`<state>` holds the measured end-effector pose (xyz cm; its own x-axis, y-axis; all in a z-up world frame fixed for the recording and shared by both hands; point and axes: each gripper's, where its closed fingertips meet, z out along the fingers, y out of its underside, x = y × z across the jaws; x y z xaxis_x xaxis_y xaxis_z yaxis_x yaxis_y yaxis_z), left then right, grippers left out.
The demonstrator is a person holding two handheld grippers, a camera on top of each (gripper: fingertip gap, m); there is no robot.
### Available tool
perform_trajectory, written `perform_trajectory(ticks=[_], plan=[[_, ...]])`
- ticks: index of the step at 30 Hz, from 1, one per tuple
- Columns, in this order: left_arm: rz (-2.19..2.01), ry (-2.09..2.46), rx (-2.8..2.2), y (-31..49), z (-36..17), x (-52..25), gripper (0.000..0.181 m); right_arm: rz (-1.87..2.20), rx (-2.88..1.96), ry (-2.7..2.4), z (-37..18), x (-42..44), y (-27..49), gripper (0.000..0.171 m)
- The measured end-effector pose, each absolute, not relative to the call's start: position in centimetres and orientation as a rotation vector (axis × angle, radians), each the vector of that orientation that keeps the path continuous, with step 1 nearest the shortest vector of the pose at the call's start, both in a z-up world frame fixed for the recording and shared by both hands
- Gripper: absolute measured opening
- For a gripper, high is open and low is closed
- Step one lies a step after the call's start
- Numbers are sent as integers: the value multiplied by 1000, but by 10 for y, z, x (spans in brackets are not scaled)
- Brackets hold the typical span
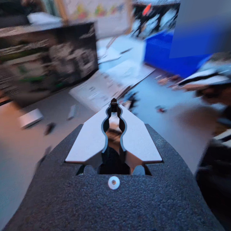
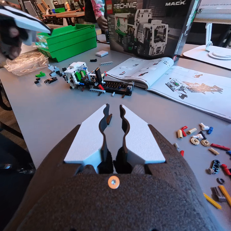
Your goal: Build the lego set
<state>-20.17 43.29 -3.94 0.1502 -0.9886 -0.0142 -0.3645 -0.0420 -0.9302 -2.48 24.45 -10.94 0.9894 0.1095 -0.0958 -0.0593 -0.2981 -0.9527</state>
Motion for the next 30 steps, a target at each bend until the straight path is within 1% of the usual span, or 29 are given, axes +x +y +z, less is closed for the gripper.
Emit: perform_trajectory(ticks=[2, 5, 8, 10, 13, 19, 22, 25, 28, 30], plan=[[-1177, 1337, -1439, 373, -27, -172, 7, 186, -1867, -16, -110, -23, 246, 16], [-1503, 1296, -1384, 309, -29, -137, 7, 244, -1866, -8, -113, -27, 251, 16], [-1649, 1267, -1380, 280, -45, -113, 7, 297, -1885, -27, -118, -33, 254, 15], [-1737, 1255, -1336, 271, -45, -106, 7, 350, -1900, -51, -121, -42, 255, 13], [-1750, 1295, -1353, 271, -52, -95, 7, 402, -1909, -112, -121, -54, 256, 13], [-1581, 1385, -1374, 274, -74, -81, 7, 466, -1877, -190, -112, -64, 257, 13], [-1697, 1338, -1342, 266, -70, -79, 7, 691, -1759, -144, -92, -77, 261, 13], [-1876, 1227, -1246, 261, -51, -85, 6, 1106, -1522, 11, -58, -83, 262, 14], [-2015, 1127, -1149, 261, -34, -96, 6, 1425, -1375, 120, -44, -87, 265, 23], [-2064, 1096, -1094, 260, -30, -101, 6, 1575, -1306, 115, -36, -98, 262, 21]])
